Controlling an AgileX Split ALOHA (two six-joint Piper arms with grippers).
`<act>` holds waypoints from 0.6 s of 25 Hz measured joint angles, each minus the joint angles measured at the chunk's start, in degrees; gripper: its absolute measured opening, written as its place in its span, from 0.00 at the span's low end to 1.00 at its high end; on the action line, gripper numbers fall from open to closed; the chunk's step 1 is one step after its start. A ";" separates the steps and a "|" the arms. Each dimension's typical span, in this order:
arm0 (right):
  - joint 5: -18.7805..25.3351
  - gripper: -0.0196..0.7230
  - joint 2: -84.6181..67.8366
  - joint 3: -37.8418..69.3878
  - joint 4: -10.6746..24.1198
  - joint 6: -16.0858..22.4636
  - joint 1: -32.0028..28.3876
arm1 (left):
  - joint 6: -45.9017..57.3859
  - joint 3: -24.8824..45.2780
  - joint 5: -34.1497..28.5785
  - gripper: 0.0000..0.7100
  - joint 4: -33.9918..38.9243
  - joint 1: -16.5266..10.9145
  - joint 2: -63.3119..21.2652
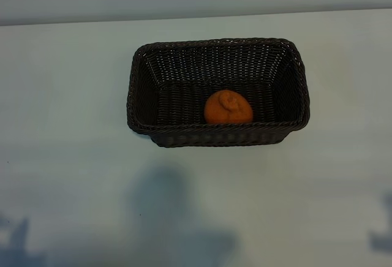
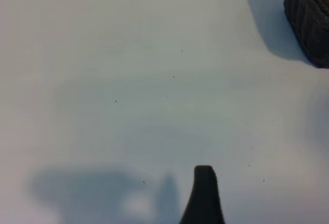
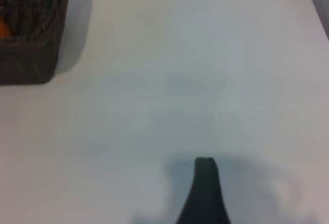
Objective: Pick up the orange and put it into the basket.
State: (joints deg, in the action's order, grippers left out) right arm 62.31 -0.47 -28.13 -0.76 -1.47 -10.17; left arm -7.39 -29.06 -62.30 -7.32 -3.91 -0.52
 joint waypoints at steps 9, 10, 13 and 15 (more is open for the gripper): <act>-0.86 0.77 0.00 0.18 1.39 3.35 0.00 | 0.05 0.00 0.00 0.83 0.00 0.00 0.00; -0.91 0.77 0.00 0.18 1.39 3.34 0.00 | 0.05 0.00 0.00 0.83 0.00 0.00 0.00; -0.91 0.76 0.00 0.18 1.39 3.36 0.00 | 0.11 0.00 0.00 0.83 0.00 0.00 0.00; -0.91 0.76 0.00 0.18 1.39 3.36 0.00 | 0.11 0.00 0.00 0.83 0.00 0.00 0.00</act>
State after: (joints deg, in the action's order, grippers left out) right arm 61.40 -0.47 -27.95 0.63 1.90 -10.17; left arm -7.29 -29.06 -62.30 -7.32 -3.91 -0.52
